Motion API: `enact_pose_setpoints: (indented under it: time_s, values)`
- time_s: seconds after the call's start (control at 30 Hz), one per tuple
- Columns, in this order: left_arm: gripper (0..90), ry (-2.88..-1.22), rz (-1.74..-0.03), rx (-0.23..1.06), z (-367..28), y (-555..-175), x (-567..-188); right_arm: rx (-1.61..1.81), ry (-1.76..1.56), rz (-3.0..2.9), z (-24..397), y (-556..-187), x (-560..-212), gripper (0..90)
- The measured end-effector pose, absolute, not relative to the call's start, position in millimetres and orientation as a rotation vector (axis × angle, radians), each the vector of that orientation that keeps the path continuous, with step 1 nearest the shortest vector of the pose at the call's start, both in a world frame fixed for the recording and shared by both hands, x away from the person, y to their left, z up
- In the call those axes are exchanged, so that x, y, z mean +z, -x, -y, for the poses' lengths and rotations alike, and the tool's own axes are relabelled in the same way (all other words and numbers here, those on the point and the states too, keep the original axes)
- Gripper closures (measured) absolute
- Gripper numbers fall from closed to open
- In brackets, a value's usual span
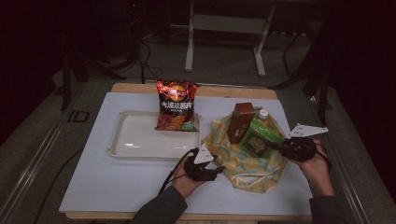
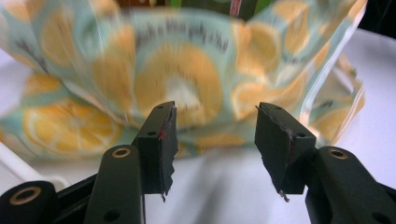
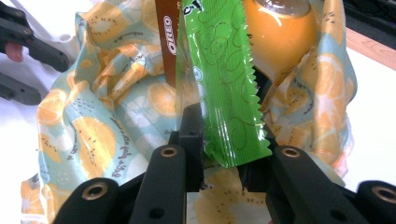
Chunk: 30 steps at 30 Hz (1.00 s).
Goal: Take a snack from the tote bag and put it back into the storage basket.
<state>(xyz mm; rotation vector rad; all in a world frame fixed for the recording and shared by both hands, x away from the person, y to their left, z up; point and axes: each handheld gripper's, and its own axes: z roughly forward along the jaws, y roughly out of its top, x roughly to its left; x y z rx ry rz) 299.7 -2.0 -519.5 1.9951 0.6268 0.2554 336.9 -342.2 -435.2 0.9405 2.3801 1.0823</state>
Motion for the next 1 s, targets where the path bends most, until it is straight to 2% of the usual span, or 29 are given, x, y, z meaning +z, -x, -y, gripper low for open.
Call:
enact_pose_setpoints:
  time_s: [0.13,0.43,0.77,0.97,1.0]
  values:
    - [48.0,-1.942,-0.618,0.274,1.4,-300.8,-497.2,1.103,-0.968,-2.316,339.8,-331.1,-440.2,74.2]
    - [47.7,-1.935,-0.623,0.325,0.4,-319.3,-473.2,1.198,-1.035,-2.218,346.7,-325.3,-449.3,73.8]
    - [48.0,-1.934,-0.67,0.297,-2.9,-353.6,-453.6,1.222,-1.056,-2.202,350.6,-324.5,-452.3,73.9]
    - [42.1,-1.938,-0.654,0.282,1.3,-373.7,-444.9,1.219,-1.056,-2.199,349.3,-324.0,-451.7,73.8]
    - [40.3,-1.933,-0.636,0.245,3.0,-380.2,-442.9,1.219,-1.056,-2.2,348.9,-324.0,-451.8,73.8]
